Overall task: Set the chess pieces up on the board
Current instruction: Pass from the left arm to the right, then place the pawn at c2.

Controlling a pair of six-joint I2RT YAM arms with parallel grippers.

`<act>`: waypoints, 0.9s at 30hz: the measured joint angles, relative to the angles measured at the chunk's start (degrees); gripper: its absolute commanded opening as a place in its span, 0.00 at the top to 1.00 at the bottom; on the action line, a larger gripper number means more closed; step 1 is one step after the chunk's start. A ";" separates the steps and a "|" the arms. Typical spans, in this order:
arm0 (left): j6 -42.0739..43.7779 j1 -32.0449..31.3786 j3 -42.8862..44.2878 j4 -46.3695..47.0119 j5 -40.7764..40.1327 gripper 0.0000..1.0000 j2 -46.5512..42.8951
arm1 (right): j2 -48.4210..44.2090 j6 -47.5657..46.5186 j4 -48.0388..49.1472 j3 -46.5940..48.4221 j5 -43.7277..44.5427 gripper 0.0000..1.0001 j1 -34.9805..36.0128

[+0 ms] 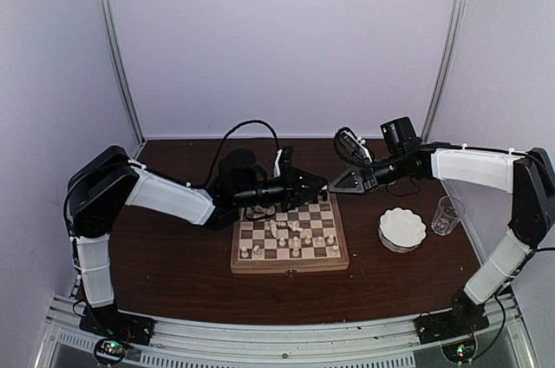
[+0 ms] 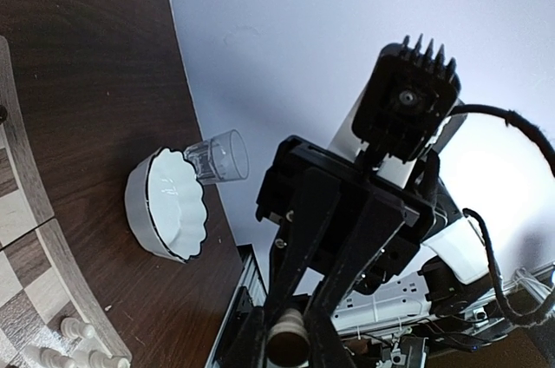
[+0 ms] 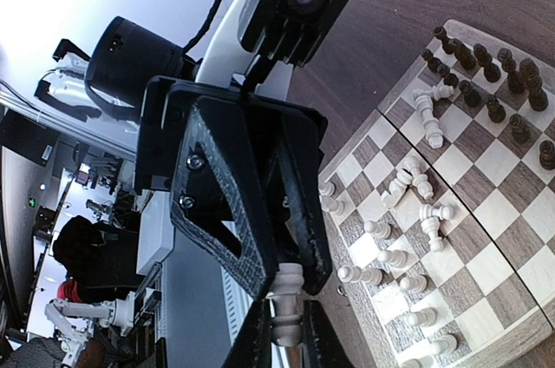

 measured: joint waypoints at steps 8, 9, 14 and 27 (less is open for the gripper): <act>1.97 0.59 -0.92 -2.43 0.11 0.63 -1.05 | -0.90 -8.20 -8.07 2.47 3.30 0.96 0.00; 2.75 0.98 -1.31 -4.20 0.22 0.60 -1.84 | -0.90 -10.58 -10.58 3.74 4.39 0.96 0.00; 9.20 4.94 -2.58 -16.33 1.29 0.58 -8.00 | -0.96 -22.88 -23.47 12.07 10.93 0.96 0.09; 48.22 17.57 20.50 -72.08 -9.77 0.51 -18.01 | 2.75 -40.68 -43.63 26.62 31.30 0.96 9.64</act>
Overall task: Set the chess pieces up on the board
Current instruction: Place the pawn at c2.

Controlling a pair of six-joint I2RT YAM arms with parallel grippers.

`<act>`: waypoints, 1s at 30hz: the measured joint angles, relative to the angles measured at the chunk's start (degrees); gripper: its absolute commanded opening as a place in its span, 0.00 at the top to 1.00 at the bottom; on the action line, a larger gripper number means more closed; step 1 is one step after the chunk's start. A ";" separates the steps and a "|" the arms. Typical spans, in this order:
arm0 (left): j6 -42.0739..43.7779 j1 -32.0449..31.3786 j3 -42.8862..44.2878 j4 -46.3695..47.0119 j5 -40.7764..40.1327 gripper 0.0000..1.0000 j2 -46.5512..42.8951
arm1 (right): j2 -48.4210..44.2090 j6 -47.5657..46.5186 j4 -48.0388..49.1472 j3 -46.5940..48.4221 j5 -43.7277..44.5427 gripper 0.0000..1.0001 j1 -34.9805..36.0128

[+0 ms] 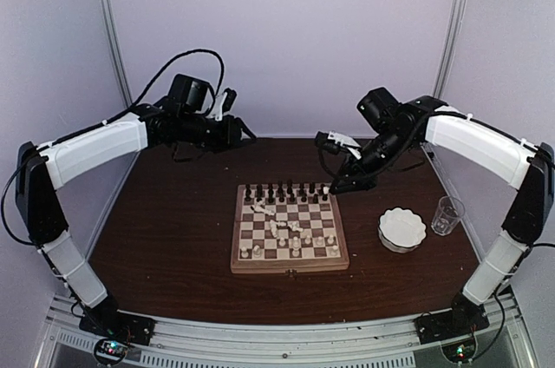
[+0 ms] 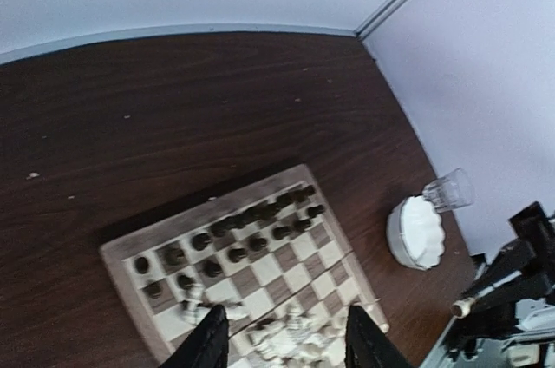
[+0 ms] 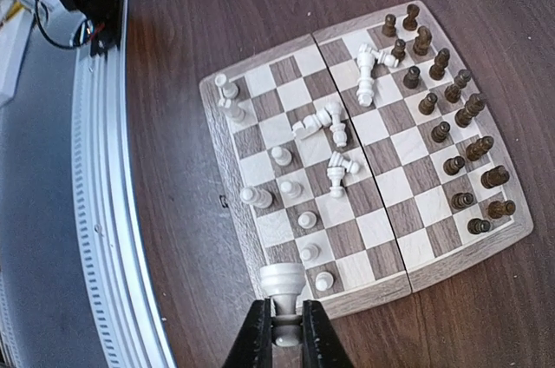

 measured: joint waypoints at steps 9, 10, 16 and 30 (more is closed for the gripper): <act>11.93 4.42 0.15 -13.75 -6.56 0.50 1.25 | 8.61 -5.73 -7.41 8.63 11.69 0.96 9.53; 12.66 4.63 0.15 -14.73 -6.86 0.49 1.36 | 10.05 -6.16 -8.39 10.01 12.61 0.96 10.27; 14.71 5.60 -0.63 -16.90 -7.96 0.49 0.92 | 20.33 -8.79 -13.42 23.08 17.05 0.96 14.03; 9.09 16.11 -5.29 -13.92 0.76 0.49 -5.09 | 38.29 -14.32 -19.65 41.11 28.57 0.97 24.26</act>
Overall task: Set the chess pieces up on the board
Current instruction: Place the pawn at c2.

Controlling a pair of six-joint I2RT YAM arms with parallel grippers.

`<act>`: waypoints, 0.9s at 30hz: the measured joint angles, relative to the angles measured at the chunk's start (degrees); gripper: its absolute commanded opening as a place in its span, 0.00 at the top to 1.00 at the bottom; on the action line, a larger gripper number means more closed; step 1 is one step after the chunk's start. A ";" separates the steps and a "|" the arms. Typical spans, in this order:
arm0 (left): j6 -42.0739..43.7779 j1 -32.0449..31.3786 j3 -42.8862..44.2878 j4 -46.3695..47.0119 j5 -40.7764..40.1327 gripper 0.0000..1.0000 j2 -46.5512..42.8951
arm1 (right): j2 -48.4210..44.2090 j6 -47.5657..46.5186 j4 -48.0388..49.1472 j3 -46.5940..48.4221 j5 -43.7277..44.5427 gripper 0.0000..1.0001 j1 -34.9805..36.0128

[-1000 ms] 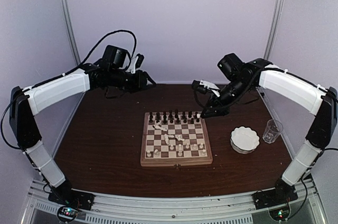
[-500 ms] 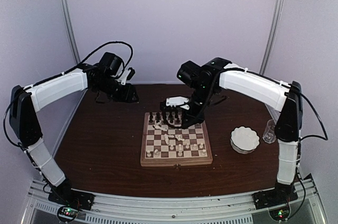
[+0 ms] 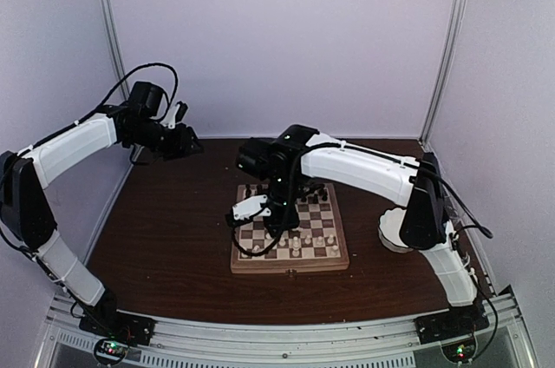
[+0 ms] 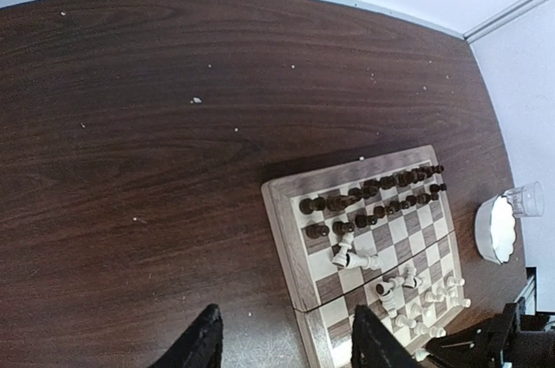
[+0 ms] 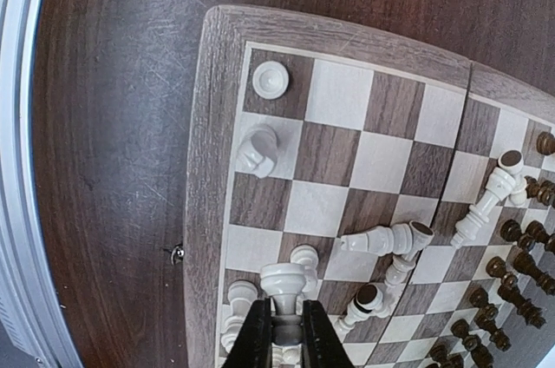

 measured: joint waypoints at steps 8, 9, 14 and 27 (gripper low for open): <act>-1.66 0.98 -0.39 1.25 3.02 0.49 -0.28 | 2.97 -2.12 -0.37 3.91 4.31 0.97 0.94; -1.79 0.98 -0.46 1.33 3.19 0.49 -0.31 | 3.17 -2.14 -0.33 4.11 4.61 0.97 0.94; -2.21 0.98 -0.90 1.92 3.96 0.49 -0.35 | 4.76 -2.14 -0.35 4.63 5.57 0.97 0.94; -2.91 1.62 -1.38 2.47 4.48 0.49 -1.42 | 6.60 -2.08 -0.79 4.63 5.62 0.95 1.20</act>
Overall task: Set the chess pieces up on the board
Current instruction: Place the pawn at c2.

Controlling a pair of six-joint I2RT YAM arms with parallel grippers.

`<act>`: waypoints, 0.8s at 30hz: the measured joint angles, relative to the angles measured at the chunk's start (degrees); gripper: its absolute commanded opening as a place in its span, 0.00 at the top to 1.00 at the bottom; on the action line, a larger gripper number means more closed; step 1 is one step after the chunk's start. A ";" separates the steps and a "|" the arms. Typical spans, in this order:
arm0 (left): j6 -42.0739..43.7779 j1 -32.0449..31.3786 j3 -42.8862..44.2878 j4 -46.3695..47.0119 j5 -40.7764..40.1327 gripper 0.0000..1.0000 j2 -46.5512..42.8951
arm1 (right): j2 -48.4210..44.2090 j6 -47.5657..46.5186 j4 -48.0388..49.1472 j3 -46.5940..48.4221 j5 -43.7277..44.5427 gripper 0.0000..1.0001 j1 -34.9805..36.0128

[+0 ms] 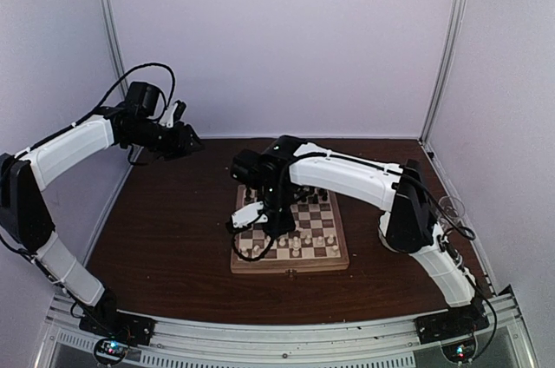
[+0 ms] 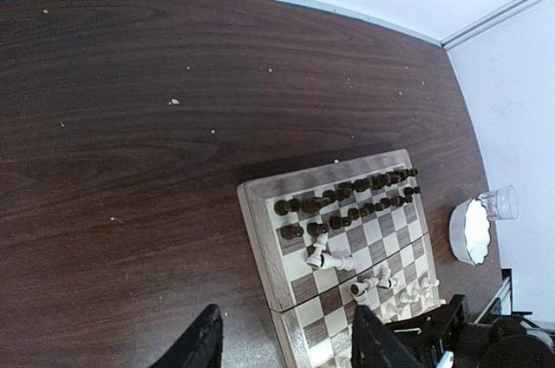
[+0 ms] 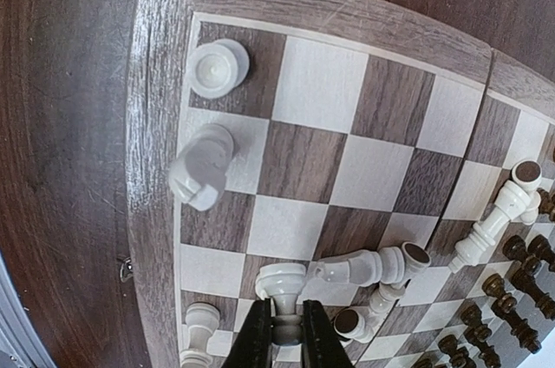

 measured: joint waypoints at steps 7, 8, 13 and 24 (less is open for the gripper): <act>-0.20 0.00 -0.35 0.33 0.52 0.49 -0.02 | 0.55 0.17 -0.17 0.00 -0.02 0.95 0.02; -0.22 0.00 -0.39 0.35 0.55 0.49 -0.02 | 0.63 0.20 -0.17 0.00 -0.02 0.95 0.04; -0.39 0.00 -0.44 0.37 0.70 0.49 -0.04 | 1.09 0.39 -0.15 0.00 -0.04 0.94 0.07; -0.44 0.00 -0.44 0.37 0.94 0.49 -0.04 | 2.19 0.63 -0.13 0.00 -0.07 0.91 0.07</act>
